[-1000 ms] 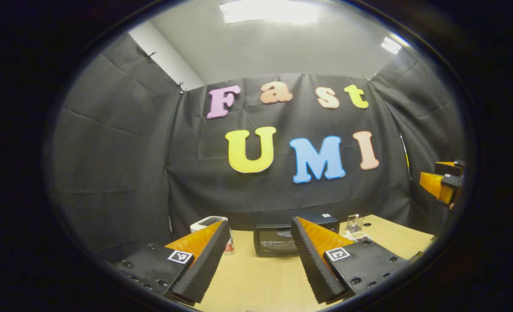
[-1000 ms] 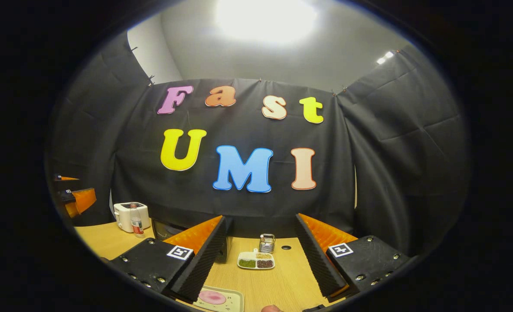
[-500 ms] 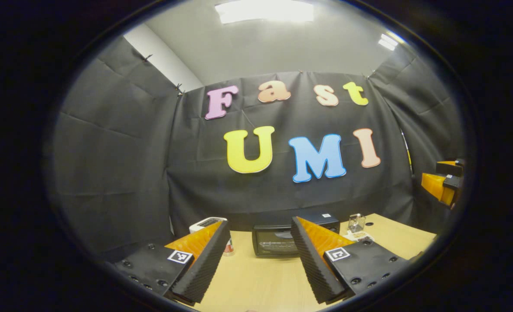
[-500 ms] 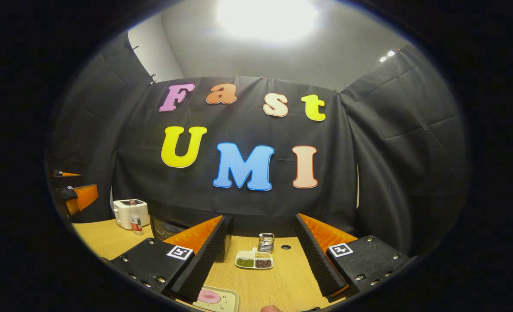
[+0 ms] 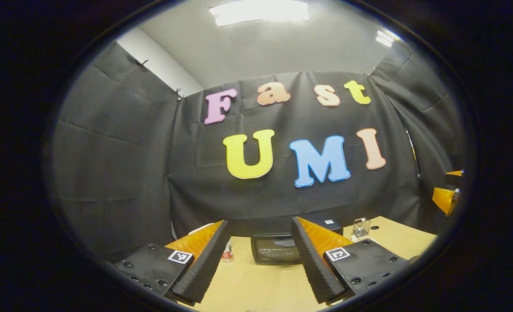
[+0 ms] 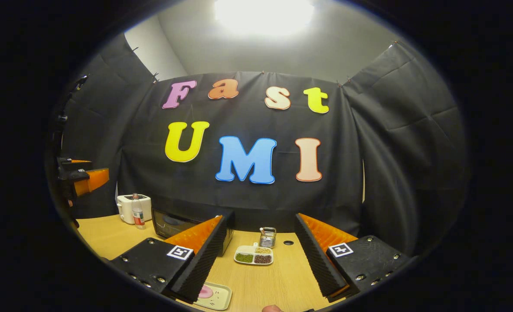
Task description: Open the electric oven with the left hand, put the food in, and close the electric oven.
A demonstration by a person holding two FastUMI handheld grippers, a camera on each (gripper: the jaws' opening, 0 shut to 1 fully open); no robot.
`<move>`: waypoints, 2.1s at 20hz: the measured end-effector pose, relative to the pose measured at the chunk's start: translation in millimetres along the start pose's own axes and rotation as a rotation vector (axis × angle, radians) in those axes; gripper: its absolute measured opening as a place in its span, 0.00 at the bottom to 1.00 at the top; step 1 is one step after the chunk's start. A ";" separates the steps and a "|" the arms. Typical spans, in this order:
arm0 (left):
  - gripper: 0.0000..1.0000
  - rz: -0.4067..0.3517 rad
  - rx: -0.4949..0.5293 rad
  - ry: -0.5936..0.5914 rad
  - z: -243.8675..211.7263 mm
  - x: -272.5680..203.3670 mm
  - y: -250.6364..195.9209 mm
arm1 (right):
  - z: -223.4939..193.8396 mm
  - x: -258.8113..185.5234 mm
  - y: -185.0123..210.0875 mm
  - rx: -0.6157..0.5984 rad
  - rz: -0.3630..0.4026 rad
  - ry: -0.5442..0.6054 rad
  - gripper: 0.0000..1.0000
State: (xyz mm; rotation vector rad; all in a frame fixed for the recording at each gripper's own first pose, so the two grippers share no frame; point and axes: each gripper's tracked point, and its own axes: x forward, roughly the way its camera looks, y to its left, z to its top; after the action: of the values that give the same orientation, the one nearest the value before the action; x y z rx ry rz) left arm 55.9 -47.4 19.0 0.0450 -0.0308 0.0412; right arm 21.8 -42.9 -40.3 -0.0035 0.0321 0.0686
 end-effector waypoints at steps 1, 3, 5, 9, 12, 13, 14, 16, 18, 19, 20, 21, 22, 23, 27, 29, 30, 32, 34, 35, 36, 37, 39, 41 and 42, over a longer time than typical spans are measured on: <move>0.95 -0.002 0.003 -0.001 1.1 8.5 -0.1 | 1.7 0.2 -0.8 0.000 0.001 -0.007 0.98; 0.92 -0.015 0.007 -0.010 -0.3 27.7 -2.1 | -1.9 3.3 1.0 -0.003 0.009 -0.001 0.98; 0.99 -0.038 -0.002 -0.009 -7.9 50.9 -6.7 | -0.8 9.5 -2.7 -0.011 -0.013 -0.001 0.98; 0.95 -0.070 -0.039 0.017 -30.4 102.7 -13.4 | 8.5 21.8 -10.9 -0.015 -0.100 -0.010 0.98; 0.99 -0.112 -0.037 0.039 -48.5 135.8 -22.9 | 4.8 31.7 -14.8 0.003 -0.151 0.016 0.98; 0.92 -0.129 -0.033 0.044 -54.9 145.5 -26.5 | 3.5 33.2 -17.9 0.009 -0.169 0.025 0.98; 0.95 -0.139 -0.028 0.051 -61.5 155.0 -30.1 | 2.6 34.3 -20.3 0.014 -0.189 0.033 0.98; 0.99 -0.160 -0.030 0.071 -77.6 172.1 -38.5 | 1.8 35.1 -23.7 0.014 -0.221 0.044 0.98; 0.99 -0.179 -0.034 0.095 -93.0 185.5 -49.0 | 1.4 33.5 -26.6 0.000 -0.250 0.050 0.98; 0.99 -0.190 -0.031 0.105 -101.3 192.5 -53.1 | -0.1 33.0 -29.1 -0.008 -0.265 0.054 0.98; 0.99 -0.202 -0.026 0.117 -107.5 198.6 -57.6 | -0.7 32.4 -31.1 -0.016 -0.280 0.061 0.98; 0.99 -0.215 -0.023 0.125 -116.2 204.9 -63.2 | -2.2 31.4 -32.7 -0.020 -0.294 0.069 0.98; 0.99 -0.228 -0.022 0.133 -122.5 210.9 -68.4 | -3.7 29.9 -33.5 -0.020 -0.306 0.077 0.98; 0.99 -0.238 -0.020 0.142 -129.3 215.6 -72.5 | -5.1 28.2 -34.4 -0.018 -0.319 0.084 0.98; 0.96 -0.259 -0.013 0.182 -158.1 240.7 -85.8 | -8.2 23.1 -35.3 -0.025 -0.360 0.101 0.98; 0.99 -0.264 -0.008 0.196 -170.1 250.6 -90.5 | -11.7 21.0 -35.2 -0.029 -0.378 0.114 0.98; 1.00 -0.267 -0.008 0.203 -176.6 255.1 -93.5 | -13.2 20.0 -33.5 -0.026 -0.382 0.123 0.98; 1.00 -0.275 -0.011 0.225 -190.7 263.2 -98.2 | -15.0 19.1 -30.7 -0.023 -0.390 0.136 0.98; 0.96 -0.280 -0.022 0.253 -207.0 269.2 -104.1 | -15.3 18.6 -29.7 -0.034 -0.398 0.141 0.98; 1.00 -0.276 -0.020 0.265 -214.5 272.1 -106.3 | -16.2 17.5 -28.5 -0.040 -0.398 0.143 0.98; 0.96 -0.272 -0.015 0.274 -222.7 274.3 -108.2 | -16.5 17.2 -26.2 -0.042 -0.396 0.146 0.98; 0.96 -0.267 -0.009 0.284 -228.6 276.1 -109.7 | -16.9 17.8 -25.2 -0.040 -0.394 0.150 0.98; 1.00 -0.254 -0.006 0.285 -233.8 277.6 -110.1 | -20.4 17.7 -21.4 -0.037 -0.385 0.162 0.98; 0.99 -0.246 -0.005 0.277 -237.0 279.1 -112.6 | -22.3 19.2 -19.1 -0.050 -0.377 0.170 0.98; 0.96 -0.240 -0.008 0.268 -234.2 278.4 -111.4 | -21.7 19.9 -17.2 -0.056 -0.371 0.172 0.98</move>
State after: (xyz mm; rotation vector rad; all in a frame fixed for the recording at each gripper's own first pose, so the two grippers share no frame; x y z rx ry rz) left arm 345.7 -136.7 -210.9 0.0345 0.2421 -0.1934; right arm 42.1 -58.8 -62.6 -0.0714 0.2007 -0.3018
